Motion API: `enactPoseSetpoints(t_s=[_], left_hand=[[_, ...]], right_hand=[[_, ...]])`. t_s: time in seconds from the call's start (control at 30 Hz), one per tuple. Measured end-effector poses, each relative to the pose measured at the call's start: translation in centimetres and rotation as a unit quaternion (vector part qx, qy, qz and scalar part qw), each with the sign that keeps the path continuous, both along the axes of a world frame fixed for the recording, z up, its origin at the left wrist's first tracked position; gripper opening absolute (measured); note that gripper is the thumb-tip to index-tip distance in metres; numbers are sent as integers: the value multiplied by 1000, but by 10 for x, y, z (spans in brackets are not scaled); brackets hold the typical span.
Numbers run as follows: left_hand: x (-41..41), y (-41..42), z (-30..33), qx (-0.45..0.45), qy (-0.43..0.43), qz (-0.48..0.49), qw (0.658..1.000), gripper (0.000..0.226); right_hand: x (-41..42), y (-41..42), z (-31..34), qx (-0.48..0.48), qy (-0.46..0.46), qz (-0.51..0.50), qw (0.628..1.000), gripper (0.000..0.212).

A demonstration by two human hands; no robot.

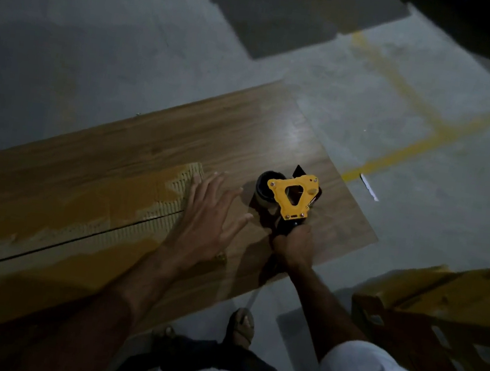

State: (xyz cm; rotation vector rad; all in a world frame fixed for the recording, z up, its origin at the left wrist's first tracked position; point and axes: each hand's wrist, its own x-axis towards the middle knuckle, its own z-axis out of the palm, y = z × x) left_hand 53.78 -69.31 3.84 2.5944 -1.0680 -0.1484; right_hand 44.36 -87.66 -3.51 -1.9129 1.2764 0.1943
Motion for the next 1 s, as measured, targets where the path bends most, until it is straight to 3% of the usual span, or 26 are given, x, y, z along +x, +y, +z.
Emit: enactPoseSetpoints(t_s=[0.1,0.23,0.37,0.47,0.63,0.77,1.0], left_hand=[[4,6,5,-45,8,37,998,60],[29,27,13,-125,58,118,983,53],[66,59,21,-172,119,141,968,60],[94,71,26,-197,215,182,939,68],[127,72,26,-219,350,186,891,79],[142,73,23,-228,397,154,875,96],[163,78,11,-169,447,69,876,84]], right_hand=[[4,-12,8,13,-57,28,998,10],[23,-9,34,113,-171,47,978,16],[59,11,81,292,-276,83,912,19],[81,26,110,325,-283,117,894,19],[100,53,127,313,-273,132,900,19],[108,69,130,310,-260,138,904,21],[98,87,130,287,-236,164,914,26]])
